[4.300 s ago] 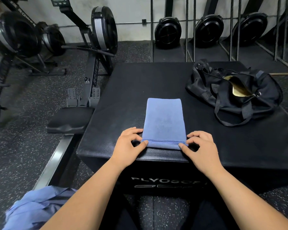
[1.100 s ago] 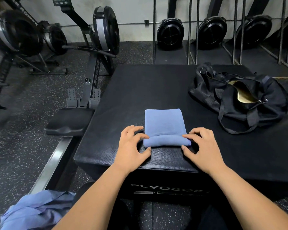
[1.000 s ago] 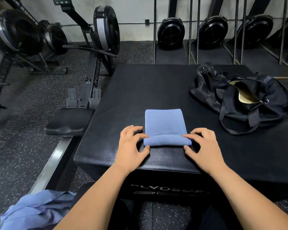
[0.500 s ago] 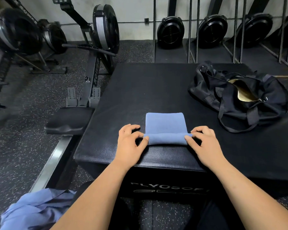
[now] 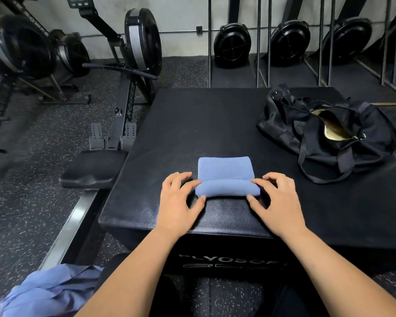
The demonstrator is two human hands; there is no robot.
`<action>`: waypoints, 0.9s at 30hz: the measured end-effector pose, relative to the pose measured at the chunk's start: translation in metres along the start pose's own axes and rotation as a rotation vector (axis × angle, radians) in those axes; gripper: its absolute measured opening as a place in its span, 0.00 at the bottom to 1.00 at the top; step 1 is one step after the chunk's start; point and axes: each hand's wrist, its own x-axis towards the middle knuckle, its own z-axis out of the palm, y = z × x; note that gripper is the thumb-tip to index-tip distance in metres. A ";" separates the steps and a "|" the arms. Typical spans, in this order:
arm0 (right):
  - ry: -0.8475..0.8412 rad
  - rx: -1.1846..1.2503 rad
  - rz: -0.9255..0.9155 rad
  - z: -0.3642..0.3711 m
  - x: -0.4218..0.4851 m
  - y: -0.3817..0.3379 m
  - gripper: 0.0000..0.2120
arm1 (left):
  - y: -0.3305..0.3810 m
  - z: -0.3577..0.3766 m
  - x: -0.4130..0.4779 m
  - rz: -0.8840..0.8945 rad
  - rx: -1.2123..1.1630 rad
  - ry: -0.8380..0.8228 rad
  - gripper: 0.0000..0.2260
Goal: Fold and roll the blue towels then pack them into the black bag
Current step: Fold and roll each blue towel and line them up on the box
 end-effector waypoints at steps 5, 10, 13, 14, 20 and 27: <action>-0.030 0.034 0.016 0.001 0.005 0.007 0.20 | -0.006 0.001 0.003 -0.008 0.021 -0.045 0.17; -0.070 0.144 0.062 0.002 0.008 0.013 0.18 | -0.010 0.004 0.003 -0.073 -0.054 -0.040 0.18; -0.087 0.202 0.100 -0.001 0.009 0.013 0.11 | -0.009 0.003 0.002 -0.096 -0.099 -0.024 0.15; -0.088 0.220 0.108 -0.001 0.008 0.012 0.09 | -0.008 0.003 0.001 -0.104 -0.108 -0.019 0.15; -0.019 0.225 0.150 -0.002 0.007 0.006 0.10 | -0.002 0.002 0.004 -0.068 -0.080 0.033 0.10; 0.066 0.107 -0.022 0.003 0.000 0.005 0.13 | 0.000 0.000 0.002 -0.020 -0.061 0.029 0.12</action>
